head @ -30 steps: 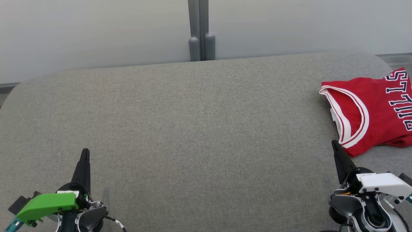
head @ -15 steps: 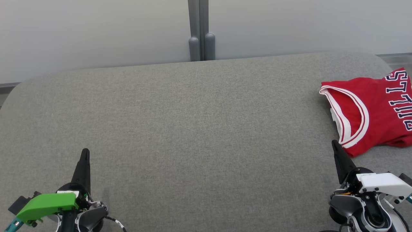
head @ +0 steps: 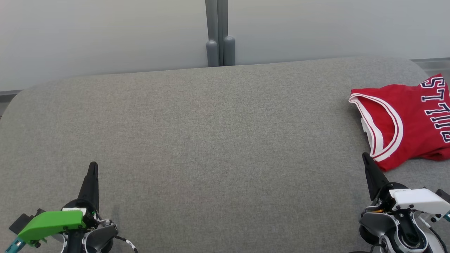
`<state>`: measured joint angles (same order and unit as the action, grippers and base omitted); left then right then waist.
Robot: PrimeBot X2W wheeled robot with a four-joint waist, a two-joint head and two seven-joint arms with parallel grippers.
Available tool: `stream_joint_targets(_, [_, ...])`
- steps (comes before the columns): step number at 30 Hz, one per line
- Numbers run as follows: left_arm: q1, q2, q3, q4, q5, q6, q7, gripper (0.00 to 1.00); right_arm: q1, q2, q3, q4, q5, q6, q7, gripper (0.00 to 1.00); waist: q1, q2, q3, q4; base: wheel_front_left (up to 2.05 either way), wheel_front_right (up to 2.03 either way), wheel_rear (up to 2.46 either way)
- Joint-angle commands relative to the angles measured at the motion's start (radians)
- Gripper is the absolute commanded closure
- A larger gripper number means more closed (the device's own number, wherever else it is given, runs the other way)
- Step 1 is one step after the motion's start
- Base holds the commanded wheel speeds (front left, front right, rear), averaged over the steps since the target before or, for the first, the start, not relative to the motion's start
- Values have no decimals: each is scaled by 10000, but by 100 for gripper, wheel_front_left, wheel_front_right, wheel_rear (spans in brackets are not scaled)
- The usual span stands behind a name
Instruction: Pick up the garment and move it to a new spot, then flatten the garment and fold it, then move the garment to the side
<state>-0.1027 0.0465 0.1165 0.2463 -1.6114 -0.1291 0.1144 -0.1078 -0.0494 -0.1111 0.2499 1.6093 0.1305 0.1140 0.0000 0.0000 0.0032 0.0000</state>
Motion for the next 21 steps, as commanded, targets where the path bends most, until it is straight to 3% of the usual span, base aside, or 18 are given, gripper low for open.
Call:
stream_joint_targets(1, [-138, 70, 18, -25, -25, -29, 49, 100, -80, -11, -10, -52, 70, 4, 11, 100, 0, 0, 0, 0, 0, 0, 0])
stream_joint_targets(21, [-138, 70, 18, -24, -25, -29, 49, 100, -80, -11, -10, -52, 70, 4, 11, 100, 0, 0, 0, 0, 0, 0, 0])
